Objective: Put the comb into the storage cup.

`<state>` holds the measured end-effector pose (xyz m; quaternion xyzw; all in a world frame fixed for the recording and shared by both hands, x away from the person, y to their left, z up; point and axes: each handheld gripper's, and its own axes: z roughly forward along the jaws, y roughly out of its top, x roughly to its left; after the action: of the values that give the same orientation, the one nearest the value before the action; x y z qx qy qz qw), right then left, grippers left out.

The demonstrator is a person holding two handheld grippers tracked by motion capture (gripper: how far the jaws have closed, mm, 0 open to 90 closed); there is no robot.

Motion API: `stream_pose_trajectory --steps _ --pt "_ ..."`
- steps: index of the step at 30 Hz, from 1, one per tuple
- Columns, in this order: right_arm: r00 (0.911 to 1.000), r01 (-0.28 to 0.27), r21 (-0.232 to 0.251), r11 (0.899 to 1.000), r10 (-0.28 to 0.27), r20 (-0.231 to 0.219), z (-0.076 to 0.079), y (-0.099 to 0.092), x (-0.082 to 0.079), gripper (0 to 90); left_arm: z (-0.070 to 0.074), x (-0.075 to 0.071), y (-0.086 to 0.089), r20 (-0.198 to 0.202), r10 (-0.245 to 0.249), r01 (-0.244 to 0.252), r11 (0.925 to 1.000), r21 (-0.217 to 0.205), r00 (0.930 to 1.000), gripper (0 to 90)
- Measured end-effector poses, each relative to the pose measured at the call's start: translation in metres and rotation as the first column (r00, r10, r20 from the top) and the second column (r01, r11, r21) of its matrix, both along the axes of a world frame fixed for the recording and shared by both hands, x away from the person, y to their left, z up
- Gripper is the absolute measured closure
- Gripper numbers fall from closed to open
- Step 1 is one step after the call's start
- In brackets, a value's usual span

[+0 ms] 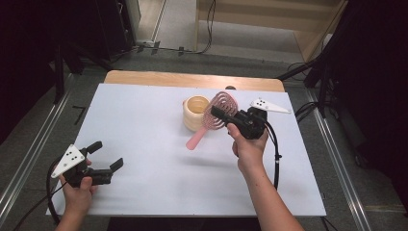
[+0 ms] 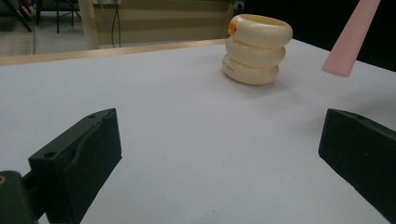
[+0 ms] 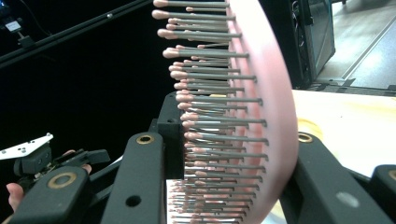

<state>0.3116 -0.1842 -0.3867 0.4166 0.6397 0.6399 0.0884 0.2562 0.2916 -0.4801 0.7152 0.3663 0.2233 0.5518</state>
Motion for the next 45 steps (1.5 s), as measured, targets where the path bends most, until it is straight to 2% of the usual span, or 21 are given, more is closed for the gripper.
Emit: stream_pose_trajectory --steps 6,12,15,19,25,32,38,45 --pt "1.0 0.004 -0.003 1.0 -0.004 0.005 0.003 -0.001 0.003 61.9 -0.002 0.0 0.003 -0.006 0.006 -0.006 0.9997 -0.022 1.0 0.0" --pt "0.9999 0.005 0.01 1.0 -0.005 0.013 0.006 0.0 0.007 61.9 -0.005 0.0 0.0 -0.002 0.006 -0.006 0.9999 0.008 1.0 0.0" --pt "0.9999 0.003 0.019 1.0 -0.004 0.014 0.007 0.001 0.009 61.9 -0.006 0.0 0.001 -0.003 0.013 -0.013 0.9999 0.008 0.9999 0.0" --pt "0.9999 0.002 0.027 1.0 -0.003 0.015 0.008 0.001 0.011 61.9 -0.006 0.0 0.001 0.0 0.02 -0.02 0.9998 -0.001 0.9998 0.0" --pt "0.9997 0.004 0.007 1.0 -0.004 0.023 0.014 0.002 0.015 61.9 -0.006 0.0 0.003 0.002 0.013 -0.013 0.9999 -0.008 0.9999 0.0" --pt "0.9991 0.024 0.007 1.0 -0.024 0.035 0.021 -0.001 0.018 61.9 -0.006 0.0 0.003 -0.001 0.004 -0.004 0.9998 -0.019 1.0 0.0" --pt "0.9986 0.032 0.008 0.999 -0.033 0.042 0.026 -0.003 0.022 61.9 -0.006 0.0 0.007 -0.004 0.007 -0.007 0.9988 -0.049 1.0 0.0" --pt "0.998 0.037 0.006 0.999 -0.037 0.051 0.032 -0.004 0.024 61.9 -0.006 0.0 0.006 -0.004 0.004 -0.004 0.9987 -0.05 1.0 0.0"
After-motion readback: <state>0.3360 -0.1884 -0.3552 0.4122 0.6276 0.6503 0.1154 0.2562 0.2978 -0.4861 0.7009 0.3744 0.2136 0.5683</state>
